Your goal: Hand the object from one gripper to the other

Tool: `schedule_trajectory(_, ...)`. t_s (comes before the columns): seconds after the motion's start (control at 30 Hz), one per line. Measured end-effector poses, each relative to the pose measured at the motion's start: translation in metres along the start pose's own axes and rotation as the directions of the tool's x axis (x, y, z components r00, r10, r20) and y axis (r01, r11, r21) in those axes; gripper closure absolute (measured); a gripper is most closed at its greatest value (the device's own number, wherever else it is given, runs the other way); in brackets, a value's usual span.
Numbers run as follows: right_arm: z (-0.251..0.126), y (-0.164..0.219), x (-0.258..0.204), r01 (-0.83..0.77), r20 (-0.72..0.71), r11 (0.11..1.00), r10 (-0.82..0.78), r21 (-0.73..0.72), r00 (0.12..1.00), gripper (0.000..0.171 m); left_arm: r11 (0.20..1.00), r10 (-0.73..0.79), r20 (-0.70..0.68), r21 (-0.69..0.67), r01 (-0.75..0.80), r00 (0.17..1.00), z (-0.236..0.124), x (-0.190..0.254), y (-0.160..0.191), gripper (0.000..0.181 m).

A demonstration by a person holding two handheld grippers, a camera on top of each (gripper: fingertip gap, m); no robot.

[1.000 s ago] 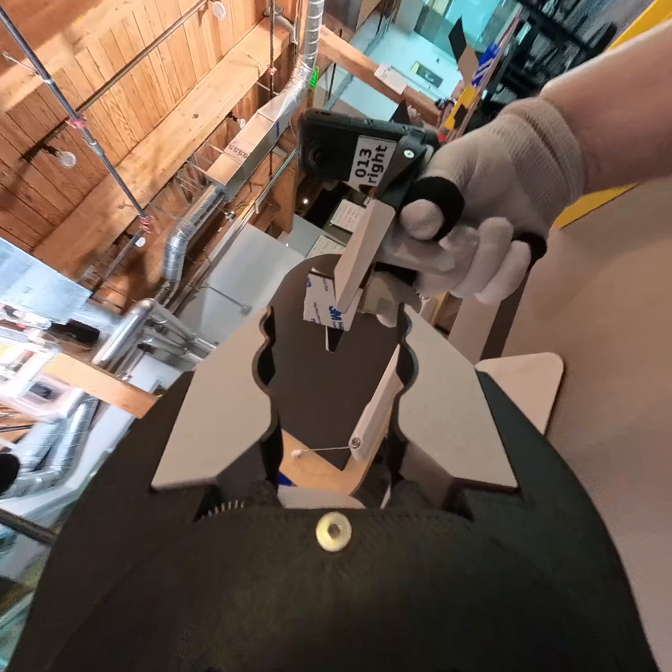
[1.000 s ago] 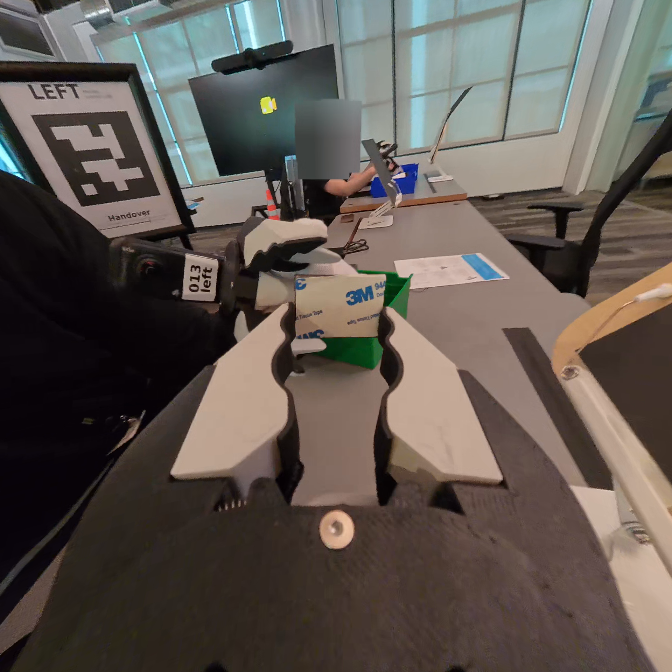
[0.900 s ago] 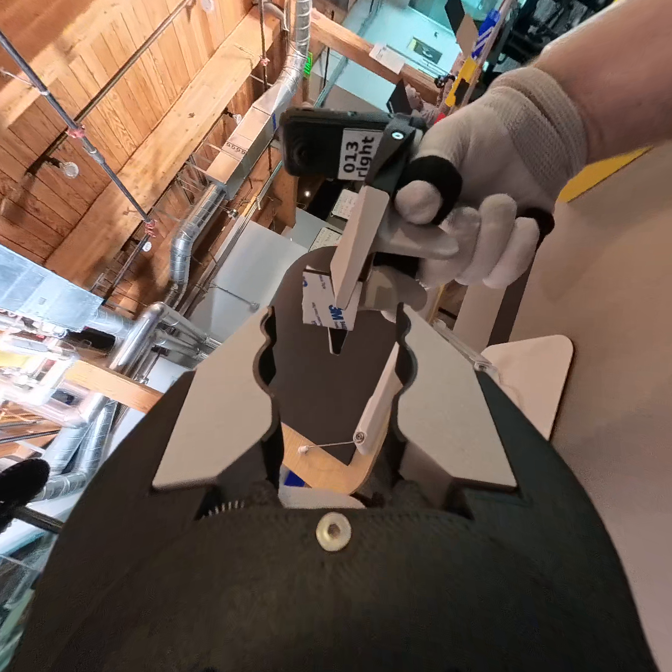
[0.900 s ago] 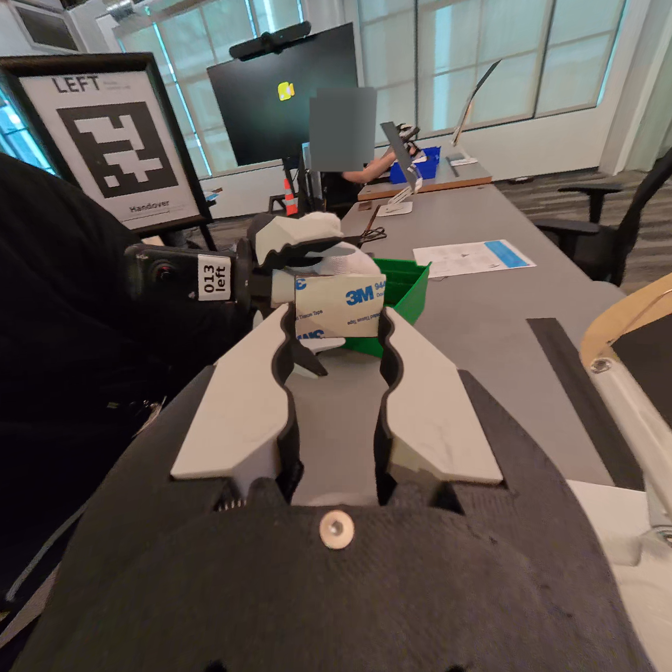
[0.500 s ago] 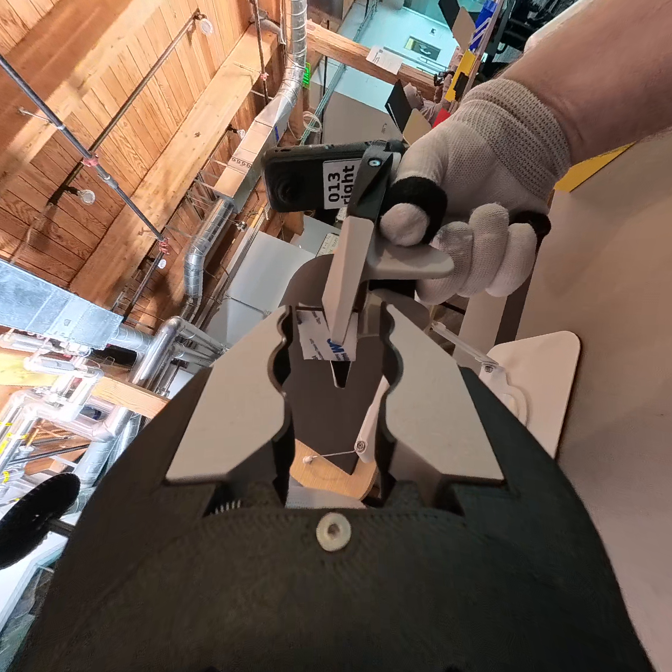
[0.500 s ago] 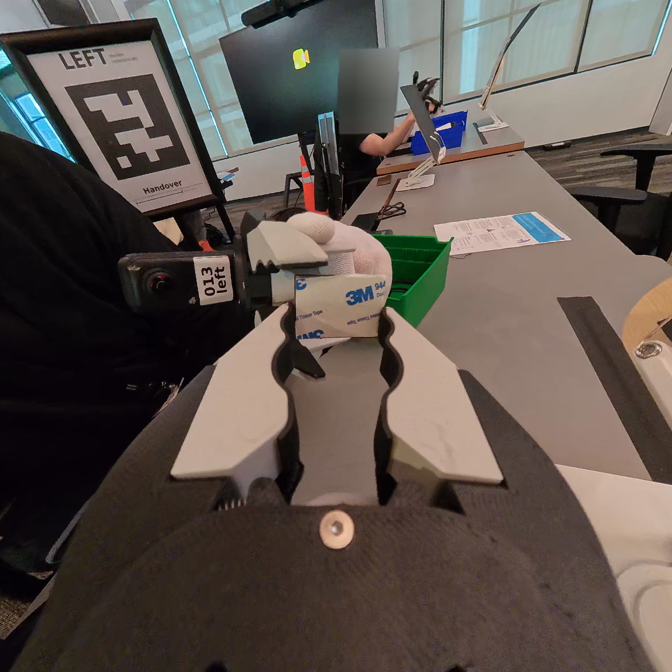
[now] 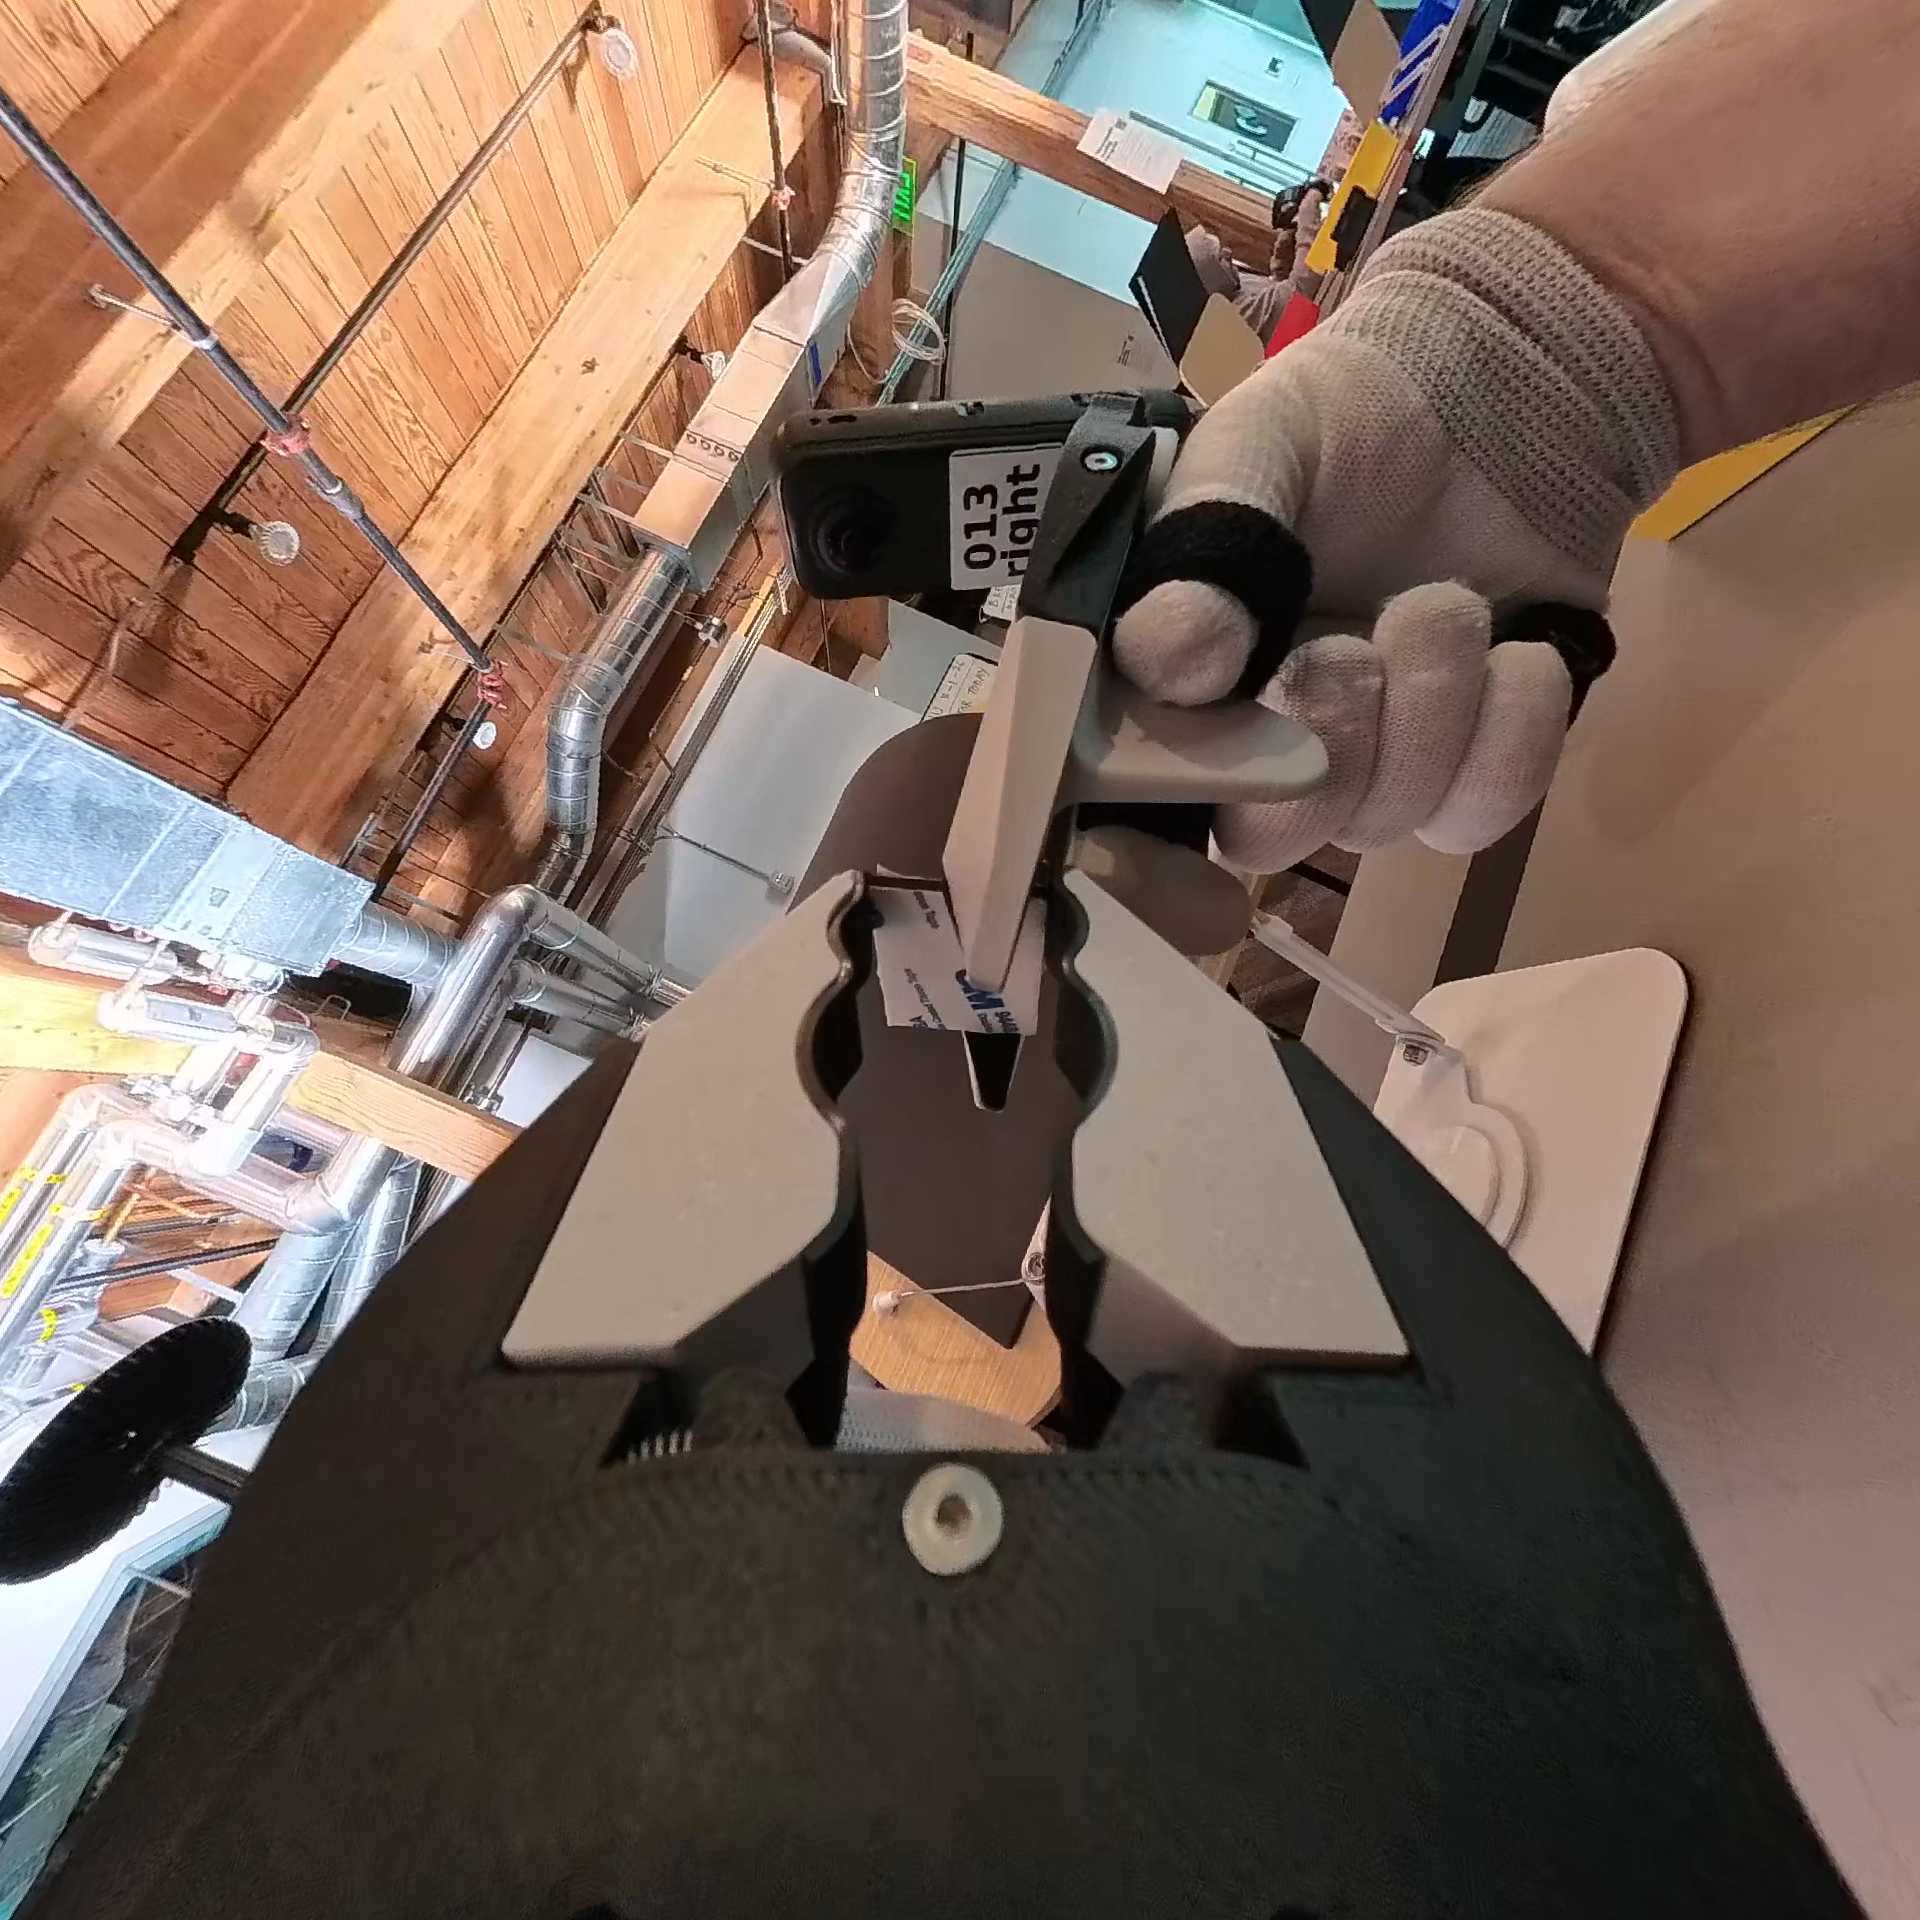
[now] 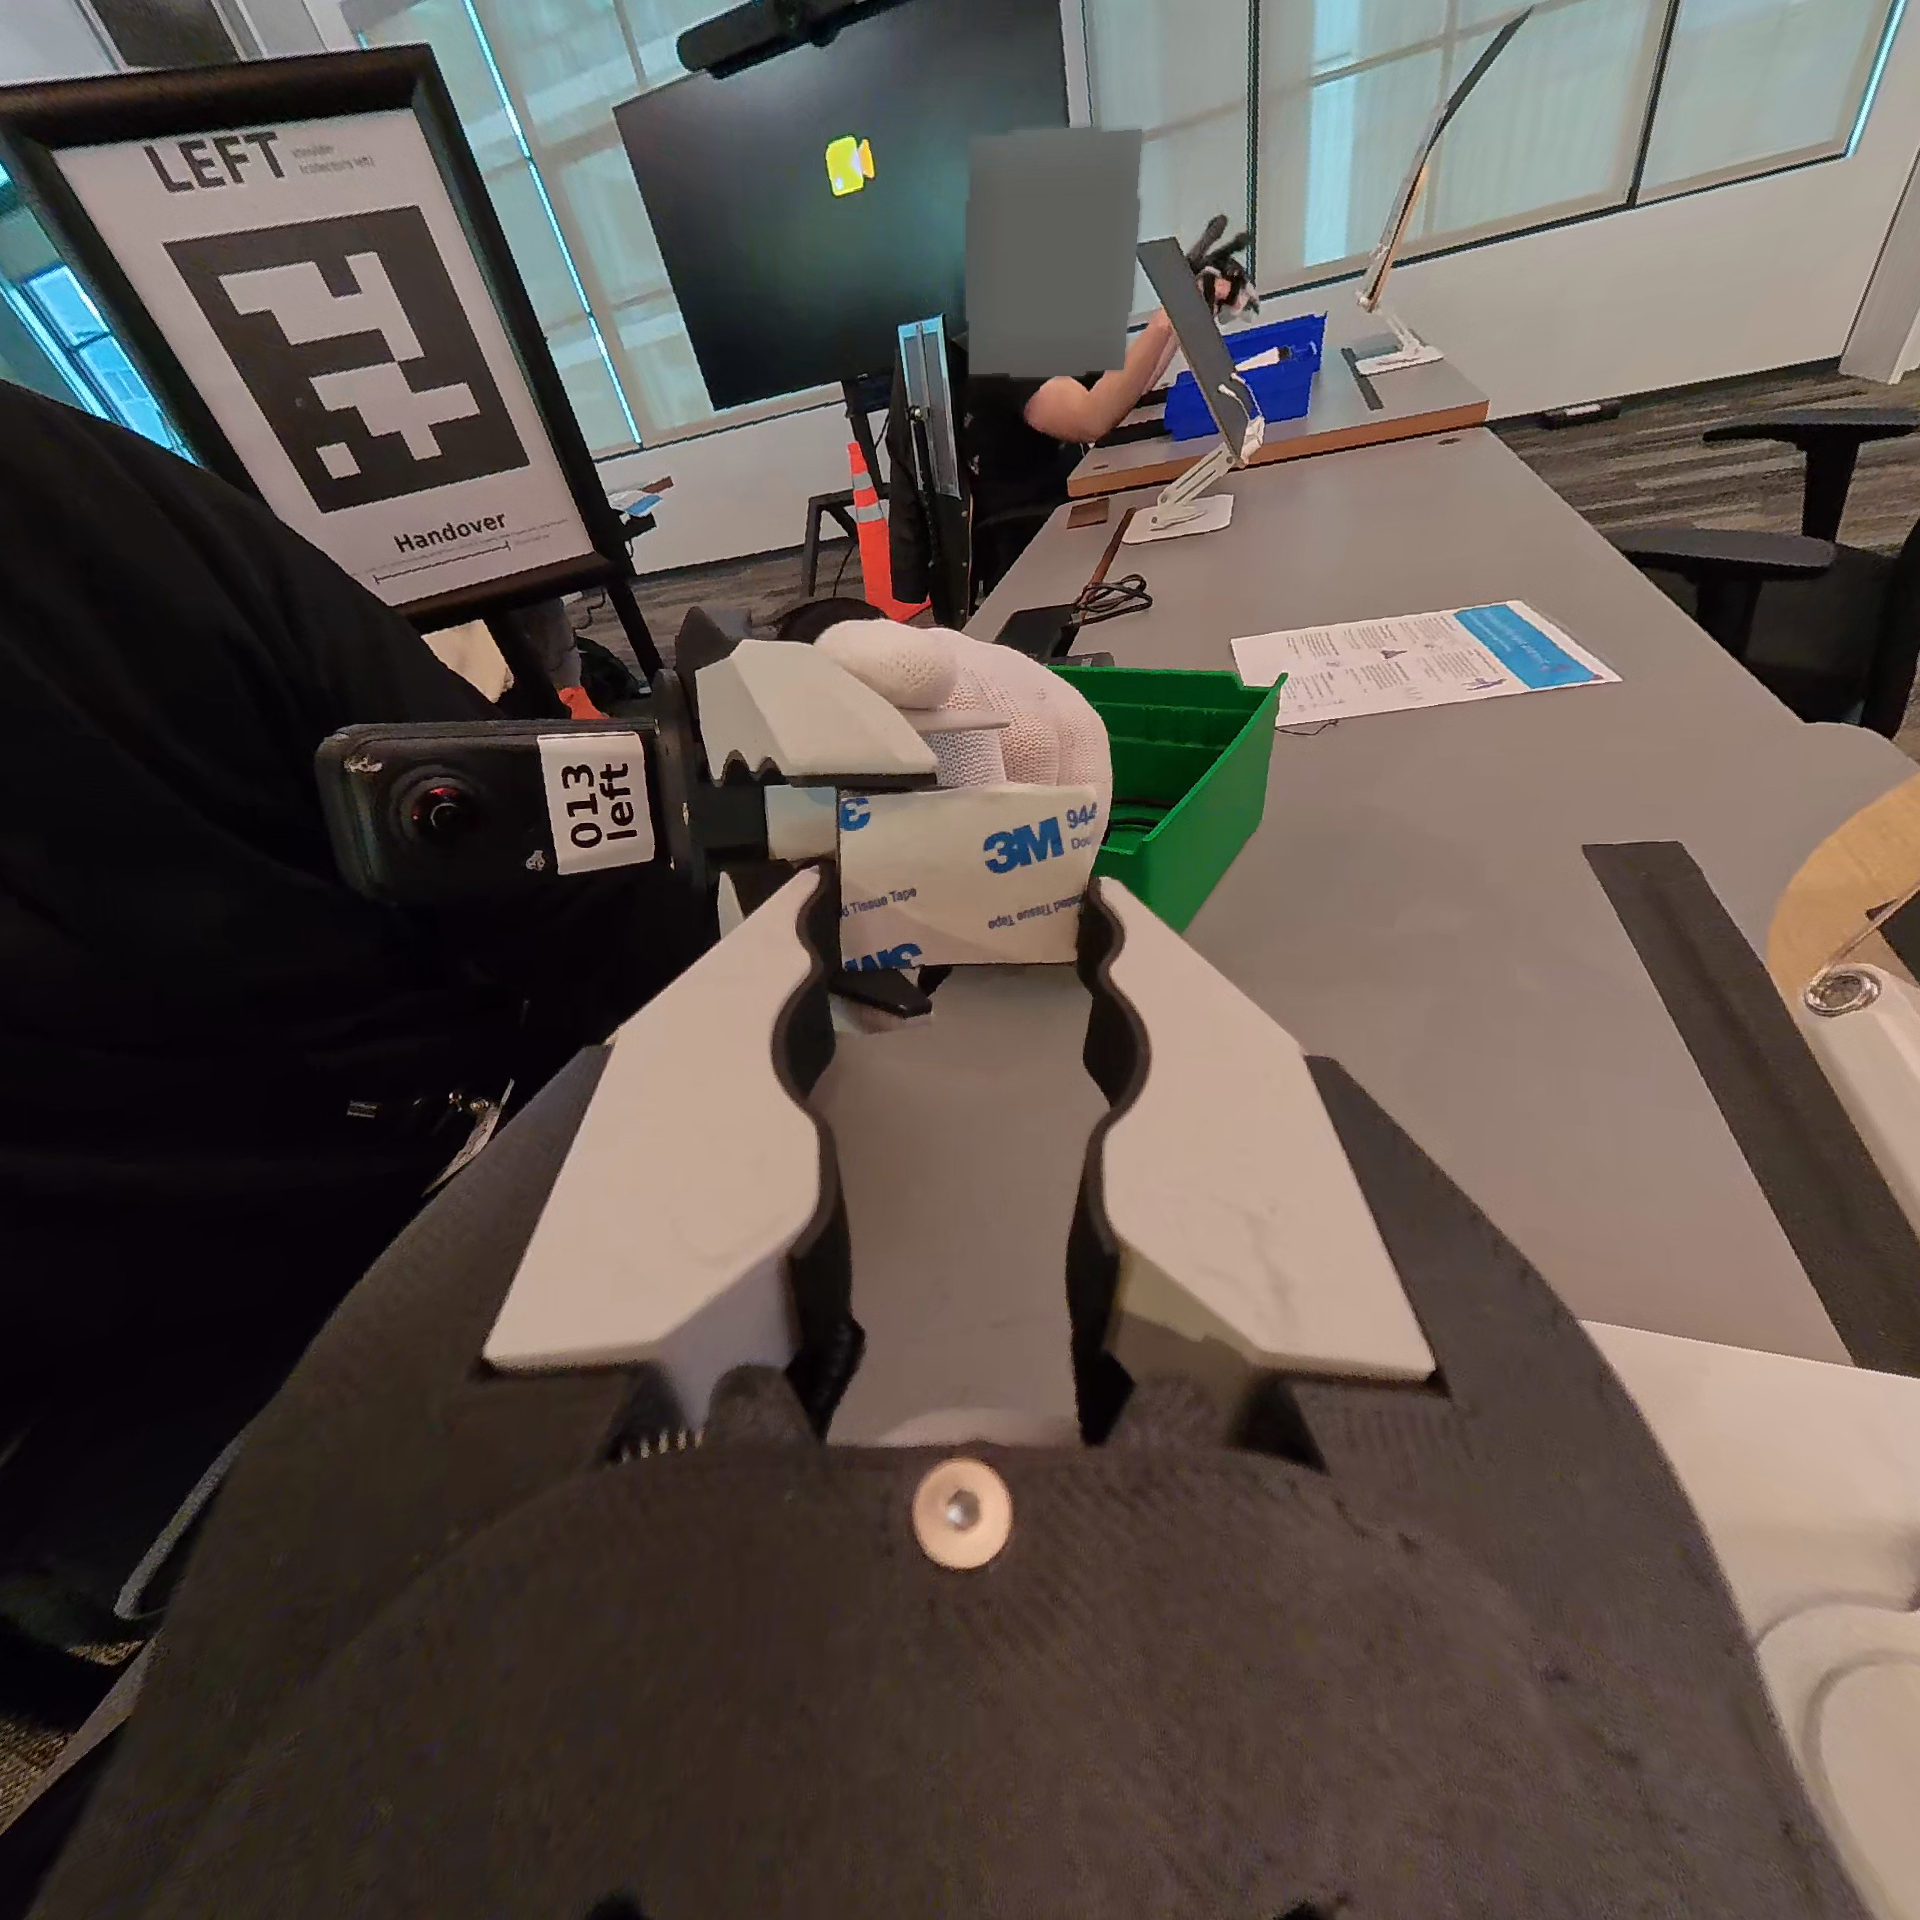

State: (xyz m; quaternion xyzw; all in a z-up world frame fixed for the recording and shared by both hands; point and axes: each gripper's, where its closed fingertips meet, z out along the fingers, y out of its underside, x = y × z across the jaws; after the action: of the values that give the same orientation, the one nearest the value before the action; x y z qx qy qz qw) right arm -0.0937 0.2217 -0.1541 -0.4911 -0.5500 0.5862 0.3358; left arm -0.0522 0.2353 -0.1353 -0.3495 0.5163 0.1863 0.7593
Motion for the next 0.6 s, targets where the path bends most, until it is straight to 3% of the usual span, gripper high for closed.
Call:
schedule_trajectory(0.23,-0.004,-0.008,0.004,0.025,-0.039,0.999,-0.023,0.039,0.999,0.115,0.999,-0.043,-0.029,-0.001,0.043,0.999,-0.001,0.0,0.001,0.151)
schedule_trajectory(0.4,-0.021,-0.03,0.0,0.222,-0.169,0.973,-0.208,0.068,0.963,0.11,0.953,-0.294,-0.129,0.029,0.3,0.947,-0.011,-0.012,0.002,0.151)
schedule_trajectory(0.5,-0.025,-0.043,-0.02,0.4,-0.222,0.916,-0.384,0.034,0.896,0.109,0.812,-0.559,-0.297,-0.005,0.584,0.774,-0.022,-0.02,0.001,0.15)
schedule_trajectory(0.6,-0.016,-0.042,-0.037,0.605,-0.256,0.788,-0.611,-0.11,0.749,0.107,0.62,-0.702,-0.512,-0.098,0.778,0.495,-0.042,-0.019,-0.006,0.151)
